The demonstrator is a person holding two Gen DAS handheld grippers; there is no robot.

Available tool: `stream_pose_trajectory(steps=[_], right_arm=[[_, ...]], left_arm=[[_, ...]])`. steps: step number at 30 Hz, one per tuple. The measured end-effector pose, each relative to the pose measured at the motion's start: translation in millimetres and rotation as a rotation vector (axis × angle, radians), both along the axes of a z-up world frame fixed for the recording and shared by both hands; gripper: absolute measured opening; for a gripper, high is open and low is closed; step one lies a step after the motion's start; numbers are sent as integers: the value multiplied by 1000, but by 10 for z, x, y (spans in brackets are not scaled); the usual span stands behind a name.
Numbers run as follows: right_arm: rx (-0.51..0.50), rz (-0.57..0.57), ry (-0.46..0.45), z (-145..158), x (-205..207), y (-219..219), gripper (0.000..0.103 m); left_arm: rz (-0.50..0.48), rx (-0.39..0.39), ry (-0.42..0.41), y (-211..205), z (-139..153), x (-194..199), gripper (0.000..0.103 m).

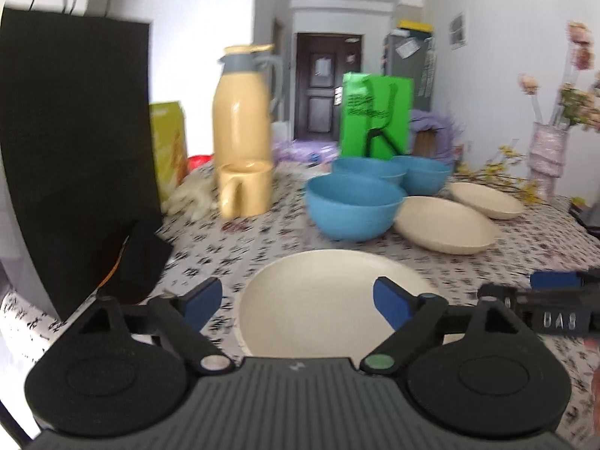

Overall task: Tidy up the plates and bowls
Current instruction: 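Lower both cream plates onto the tablecloth and open both grippers, then move both grippers back toward the remaining cream plates by the vase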

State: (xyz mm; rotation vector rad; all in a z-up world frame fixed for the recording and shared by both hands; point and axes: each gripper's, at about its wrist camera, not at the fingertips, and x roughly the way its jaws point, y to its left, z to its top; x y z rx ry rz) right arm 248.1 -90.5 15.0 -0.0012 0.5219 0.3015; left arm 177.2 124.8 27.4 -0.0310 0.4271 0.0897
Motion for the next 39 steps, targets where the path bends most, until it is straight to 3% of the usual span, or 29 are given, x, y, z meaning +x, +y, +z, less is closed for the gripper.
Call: stream_pose_trajectory(steps=[7,19,30,39], right_arm=[[-4,-91,-108,166,-505,-582,88],[-76,-181,-162,-144,-1252,-1236,92],[-23,-241,-133,-270,-1184,-1646,92],[-20,-265,-95,-302,-860,-1866,92]], left_arm=[[-100,34,-56,-498,20,-381,98],[-227,42,-50,-1162,-180,-726,103],[-259,60,-35,-1506,-179,-568,103],[-259,55,14,-1711,-212,-145,103]])
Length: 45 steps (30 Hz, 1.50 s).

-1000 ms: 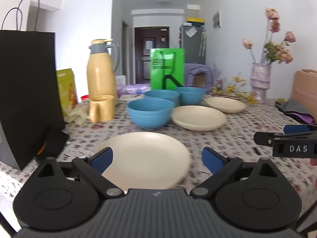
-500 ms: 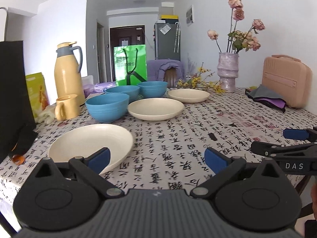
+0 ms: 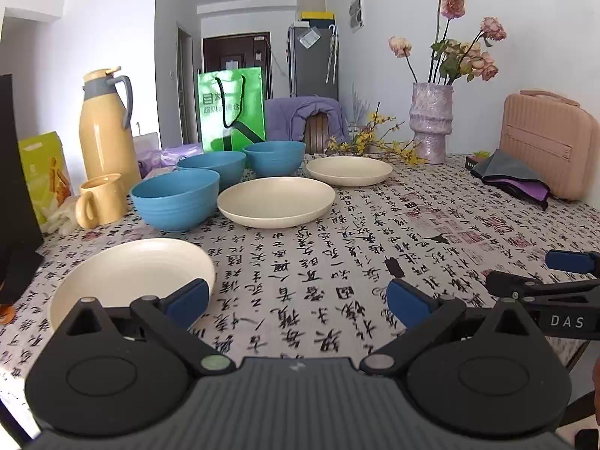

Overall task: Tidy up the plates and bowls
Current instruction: 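Move both grippers back toward the remaining cream plates by the vase, then grasp a cream plate rim with the left gripper while the right grasps another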

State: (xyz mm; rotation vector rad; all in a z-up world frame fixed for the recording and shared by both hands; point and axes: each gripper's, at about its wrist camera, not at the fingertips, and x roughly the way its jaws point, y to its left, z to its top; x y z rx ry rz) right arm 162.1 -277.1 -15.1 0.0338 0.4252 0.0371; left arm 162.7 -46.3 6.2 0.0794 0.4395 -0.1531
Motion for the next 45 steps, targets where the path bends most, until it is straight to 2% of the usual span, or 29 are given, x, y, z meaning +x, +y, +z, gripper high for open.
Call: stream_pose_trajectory(steps=[10,16,21,27,32,37,41,42,43,44,45], right_arm=[[10,-43,17,109,685,-319,92],[14,-62,44,215,1327,-562,92],[30,-35,51,314,2012,-703,92],[111,9,132,351,2959,-897,90],[154,15,175,303,3703,-997,89],[195,-11,246,103,4336,-1054,77],[252,-7,303,-84,4658,-1068,57],[262,-5,312,-129,4711,-1063,52],[267,-10,321,-173,4748,-1057,48],[275,-16,328,-216,4782,-1061,41],[266,-26,310,-228,4781,-1051,30]], left_arm=[[-7,19,20,-289,88,842,103],[11,-25,38,-460,195,1602,103],[-10,-43,82,-636,285,2452,103],[17,-139,203,-679,295,3544,102],[41,-133,317,-812,84,4285,87],[70,-125,377,-919,-131,4702,70],[73,-98,403,-963,-241,4854,56],[75,-105,412,-957,-266,4885,47],[76,-108,424,-954,-284,4915,42],[74,-112,435,-952,-302,4941,33],[74,-113,443,-954,-312,4955,26]])
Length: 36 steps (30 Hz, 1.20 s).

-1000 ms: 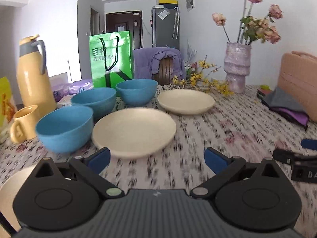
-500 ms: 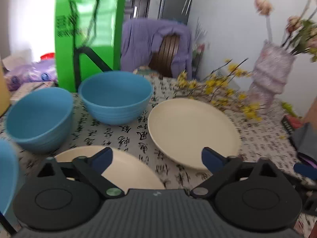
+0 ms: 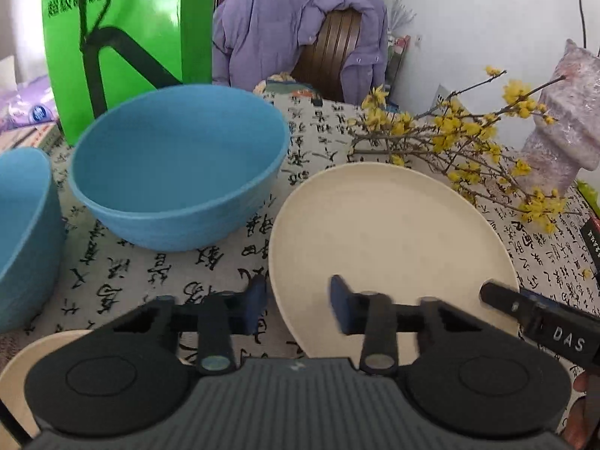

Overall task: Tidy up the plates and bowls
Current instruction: 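Grasp a cream plate rim with the left gripper while the right grasps another, then carry both plates back and lower each onto a placed cream plate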

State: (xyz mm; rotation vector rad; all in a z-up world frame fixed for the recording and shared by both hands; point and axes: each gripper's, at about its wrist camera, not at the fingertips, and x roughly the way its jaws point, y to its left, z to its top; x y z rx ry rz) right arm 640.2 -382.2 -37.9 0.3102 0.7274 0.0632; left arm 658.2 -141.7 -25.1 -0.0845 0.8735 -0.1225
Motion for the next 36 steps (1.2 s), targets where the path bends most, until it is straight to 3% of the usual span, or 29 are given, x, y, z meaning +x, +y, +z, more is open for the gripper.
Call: stream_pose_trajectory(steps=[2,9,15,26,36], right_arm=[[-7,9,2,-21,5,10,13],[-43,-11,-6,60,-81,22,12],[-90,-23,-50,332,-489,19,12],[-91,-32,-96,621,-1797,133,12],[-55,-45,-108,485,-3185,338,13]], left_arm=[[7,7,3,-1,-27,2,21],[-11,8,-19,-36,96,-164,15],[-14,-22,-53,-52,325,-576,14],[-46,-19,-134,89,616,-1950,15],[-25,-40,-180,298,511,-3283,15]])
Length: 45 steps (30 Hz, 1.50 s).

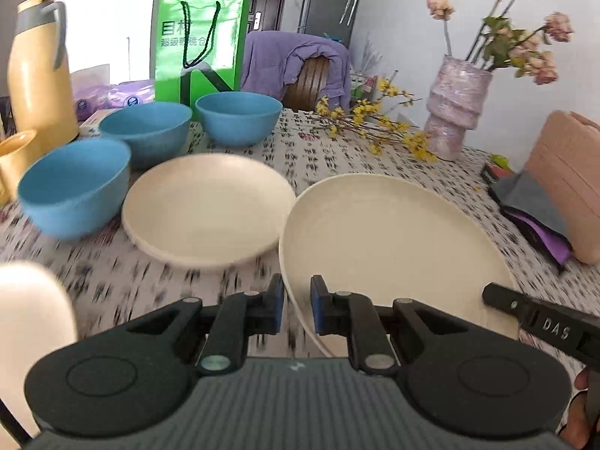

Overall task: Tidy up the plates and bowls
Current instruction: 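Carry both plates back and lower each onto a placed cream plate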

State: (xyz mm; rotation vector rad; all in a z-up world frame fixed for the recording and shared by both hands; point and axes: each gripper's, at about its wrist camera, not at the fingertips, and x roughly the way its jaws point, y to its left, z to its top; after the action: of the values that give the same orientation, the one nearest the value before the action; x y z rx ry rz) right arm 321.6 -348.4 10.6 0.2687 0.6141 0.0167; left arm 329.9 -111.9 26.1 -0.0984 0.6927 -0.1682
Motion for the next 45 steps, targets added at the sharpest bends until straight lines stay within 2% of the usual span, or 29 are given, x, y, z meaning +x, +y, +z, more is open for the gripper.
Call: stream_pose_trajectory(steps=[6,9,18,31,36,45], right_arm=[[52,10,27,-177,-709,68,13],[42,13,25,-193,-969,129,13],[-7,36,2,-179,-1304,371,13],[-43,114,10,-144,-1221,871,14],[-46,169,16,-131,-1049,1208,15],[-80,327,16,-56,-668,2108,17]], left_arm=[[-27,-7,12,171,-157,-665,15],[-21,-22,17,247,-225,-939,15],[10,-55,-4,454,-240,-1313,15],[93,-44,-50,894,-204,-1375,15],[146,-31,-79,1227,-141,-1367,15],[279,-29,-118,2019,-52,-1283,16]])
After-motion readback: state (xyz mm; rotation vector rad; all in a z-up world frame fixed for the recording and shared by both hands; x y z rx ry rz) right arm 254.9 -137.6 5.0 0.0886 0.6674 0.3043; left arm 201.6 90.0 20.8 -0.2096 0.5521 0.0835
